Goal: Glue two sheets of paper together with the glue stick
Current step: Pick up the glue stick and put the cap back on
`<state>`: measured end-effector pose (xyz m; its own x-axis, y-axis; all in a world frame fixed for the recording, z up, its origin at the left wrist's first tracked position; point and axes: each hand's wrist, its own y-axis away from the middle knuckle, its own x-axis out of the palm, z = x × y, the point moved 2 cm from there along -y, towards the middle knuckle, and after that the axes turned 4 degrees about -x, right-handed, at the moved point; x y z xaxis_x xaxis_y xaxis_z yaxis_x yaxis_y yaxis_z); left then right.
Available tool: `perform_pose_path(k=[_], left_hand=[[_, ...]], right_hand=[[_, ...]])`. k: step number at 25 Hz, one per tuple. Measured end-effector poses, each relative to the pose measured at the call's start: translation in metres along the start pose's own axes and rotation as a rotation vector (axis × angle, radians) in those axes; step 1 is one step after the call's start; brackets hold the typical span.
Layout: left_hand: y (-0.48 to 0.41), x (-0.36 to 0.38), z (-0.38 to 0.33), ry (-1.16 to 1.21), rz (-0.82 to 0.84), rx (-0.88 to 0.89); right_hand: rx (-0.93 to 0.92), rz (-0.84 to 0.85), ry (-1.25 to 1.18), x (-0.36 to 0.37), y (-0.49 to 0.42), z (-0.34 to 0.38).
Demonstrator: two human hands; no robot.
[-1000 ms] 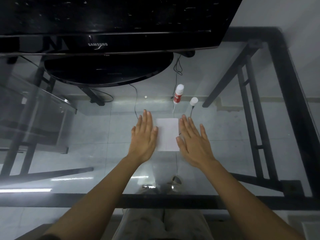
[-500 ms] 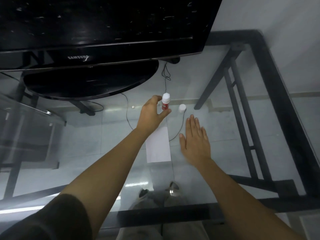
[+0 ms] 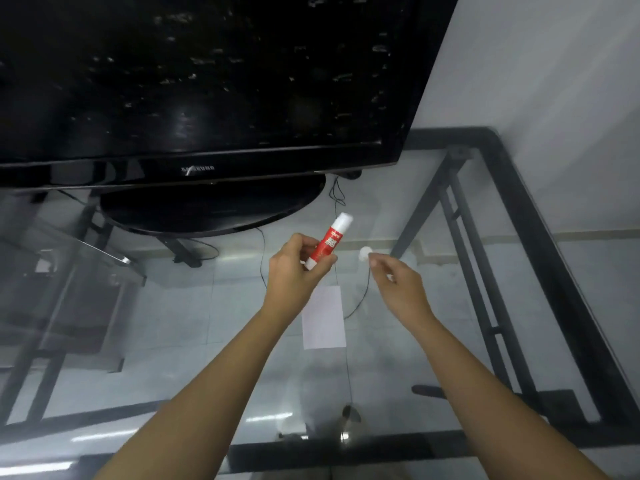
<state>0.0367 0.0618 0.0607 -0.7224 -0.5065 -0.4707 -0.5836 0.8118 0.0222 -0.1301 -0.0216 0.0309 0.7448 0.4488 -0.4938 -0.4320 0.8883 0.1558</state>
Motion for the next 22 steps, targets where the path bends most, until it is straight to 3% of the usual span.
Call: perform_pose_path(k=[4, 10, 16, 18, 21, 22], left_hand=[[0.021, -0.017, -0.017, 0.026, -0.037, 0.004], [0.034, -0.022, -0.03, 0.049, -0.013, 0.053], [0.047, -0.024, -0.038, 0.307, 0.018, 0.069], [0.048, -0.023, -0.041, 0.522, 0.068, -0.047], [0.046, -0.019, -0.048, 1.171, 0.327, -0.576], [0.045, -0.02, -0.05, 1.236, 0.383, -0.673]], right_hand=[[-0.002, 0.077, -0.284, -0.006, 0.011, 0.058], [0.016, 0.118, -0.421, -0.007, 0.019, 0.088], [0.018, -0.032, -0.564, -0.018, 0.023, 0.096], [0.015, -0.016, -0.599, -0.019, 0.024, 0.098], [-0.008, 0.012, -0.625, -0.02, 0.026, 0.102], [-0.011, 0.008, -0.628, -0.02, 0.026, 0.103]])
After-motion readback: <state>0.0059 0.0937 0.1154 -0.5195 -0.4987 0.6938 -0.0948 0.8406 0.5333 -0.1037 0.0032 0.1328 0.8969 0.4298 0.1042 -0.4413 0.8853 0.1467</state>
